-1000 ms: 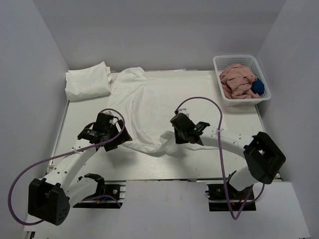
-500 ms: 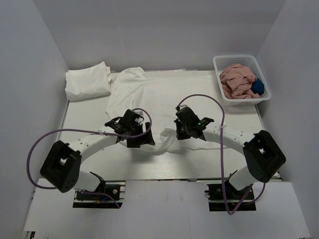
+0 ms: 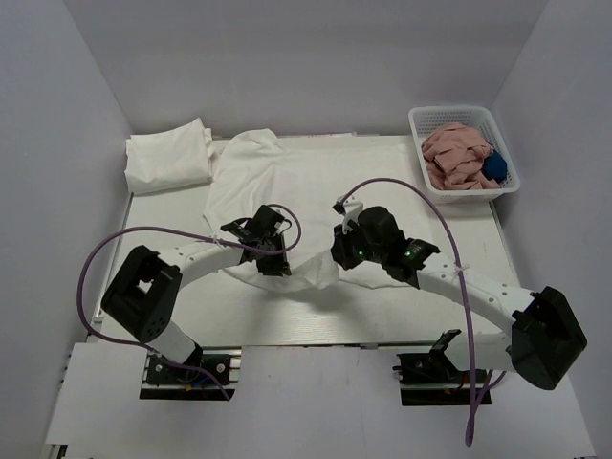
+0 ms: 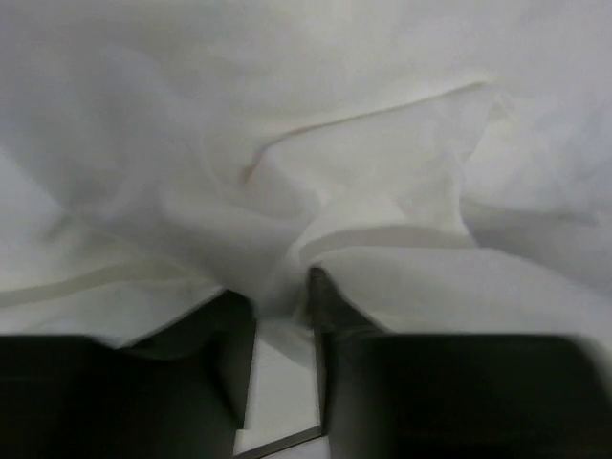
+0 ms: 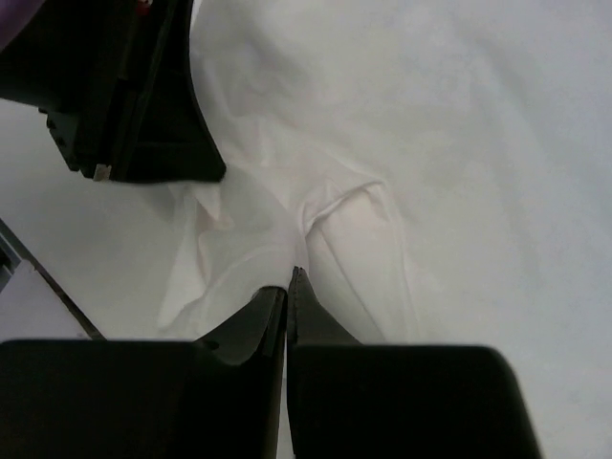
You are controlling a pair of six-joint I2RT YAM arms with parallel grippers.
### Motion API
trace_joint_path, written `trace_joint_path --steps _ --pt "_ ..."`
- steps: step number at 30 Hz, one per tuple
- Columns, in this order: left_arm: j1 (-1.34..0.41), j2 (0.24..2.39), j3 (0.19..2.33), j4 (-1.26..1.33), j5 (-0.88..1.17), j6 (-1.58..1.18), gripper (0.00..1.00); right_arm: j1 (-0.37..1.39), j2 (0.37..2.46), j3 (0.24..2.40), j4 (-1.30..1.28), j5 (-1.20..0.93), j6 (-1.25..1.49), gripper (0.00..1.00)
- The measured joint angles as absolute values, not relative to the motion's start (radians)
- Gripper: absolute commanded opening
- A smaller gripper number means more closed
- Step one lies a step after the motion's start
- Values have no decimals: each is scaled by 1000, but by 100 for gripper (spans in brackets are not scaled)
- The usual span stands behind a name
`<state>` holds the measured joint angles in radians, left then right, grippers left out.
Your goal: Fold and stack the t-shirts
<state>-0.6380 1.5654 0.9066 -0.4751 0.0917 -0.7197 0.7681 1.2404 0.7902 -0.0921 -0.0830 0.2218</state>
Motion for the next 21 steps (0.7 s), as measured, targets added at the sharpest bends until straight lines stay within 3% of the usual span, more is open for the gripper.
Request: trace_joint_path --steps 1,7,18,19,20,21 --pt "-638 1568 907 -477 88 -727 0 768 1239 787 -91 -94 213 0" --pt "-638 1530 888 -502 56 -722 0 797 1239 770 -100 -142 163 0" --pt "-638 1195 842 -634 -16 -757 2 971 1205 770 -201 -146 90 0" --pt "-638 1177 834 -651 -17 -761 13 987 1209 770 -212 -151 96 0" --pt "-638 1164 825 -669 -17 -766 43 1005 1216 770 -226 -160 99 3" --pt "-638 1160 817 -694 -16 -764 54 1023 1224 770 -242 -168 103 15"
